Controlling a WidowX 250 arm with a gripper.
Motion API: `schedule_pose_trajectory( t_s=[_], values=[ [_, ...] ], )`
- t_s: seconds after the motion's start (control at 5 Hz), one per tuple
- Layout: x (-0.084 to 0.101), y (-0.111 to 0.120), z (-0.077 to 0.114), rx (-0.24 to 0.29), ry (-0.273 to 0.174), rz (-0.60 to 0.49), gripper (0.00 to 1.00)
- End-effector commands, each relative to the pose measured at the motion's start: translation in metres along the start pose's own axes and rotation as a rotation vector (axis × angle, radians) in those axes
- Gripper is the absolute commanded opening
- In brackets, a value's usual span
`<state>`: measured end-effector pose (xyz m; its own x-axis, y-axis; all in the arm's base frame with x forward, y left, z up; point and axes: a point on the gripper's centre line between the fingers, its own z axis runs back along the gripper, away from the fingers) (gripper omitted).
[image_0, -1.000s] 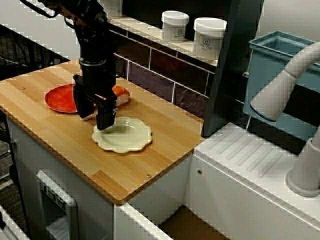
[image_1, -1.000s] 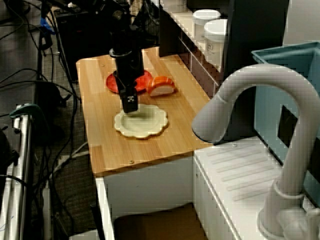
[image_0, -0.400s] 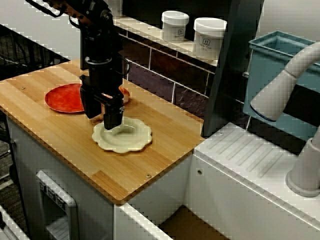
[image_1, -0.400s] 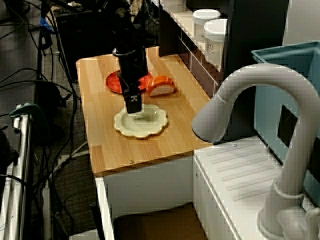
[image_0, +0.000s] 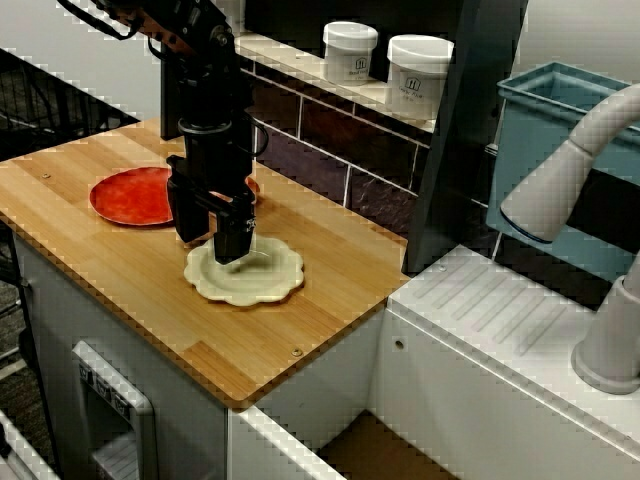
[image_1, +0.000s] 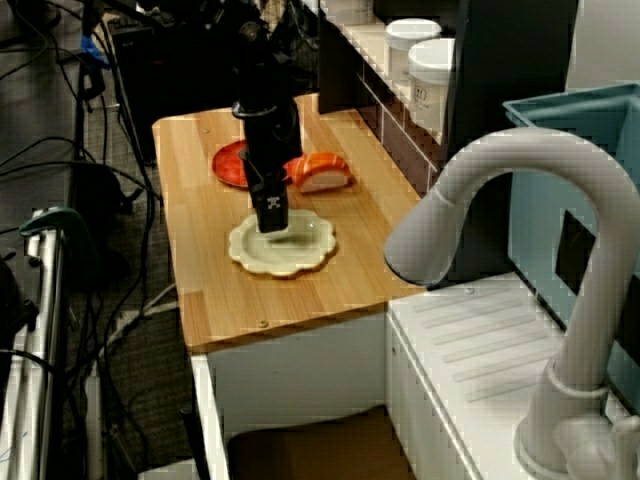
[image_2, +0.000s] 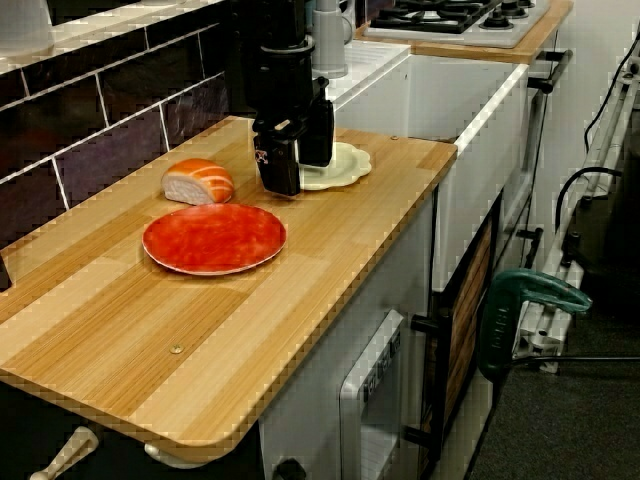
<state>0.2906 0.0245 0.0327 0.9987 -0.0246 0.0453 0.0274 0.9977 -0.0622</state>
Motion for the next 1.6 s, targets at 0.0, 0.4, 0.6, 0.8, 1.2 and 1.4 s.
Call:
schedule_pose_trajectory(
  t_s=[0.0, 0.4, 0.6, 0.8, 1.2, 1.4],
  values=[
    [0.005, -0.002, 0.004, 0.006, -0.016, -0.017, 1.0],
    [-0.004, -0.015, 0.003, 0.011, -0.021, -0.03, 1.0],
    [-0.007, -0.026, 0.002, 0.029, -0.03, -0.041, 1.0],
    [-0.007, -0.036, 0.0, 0.037, -0.026, -0.053, 1.0],
    [-0.013, -0.058, -0.001, 0.048, -0.007, -0.076, 1.0],
    [-0.01, -0.055, -0.003, 0.051, 0.001, -0.068, 1.0]
  ],
)
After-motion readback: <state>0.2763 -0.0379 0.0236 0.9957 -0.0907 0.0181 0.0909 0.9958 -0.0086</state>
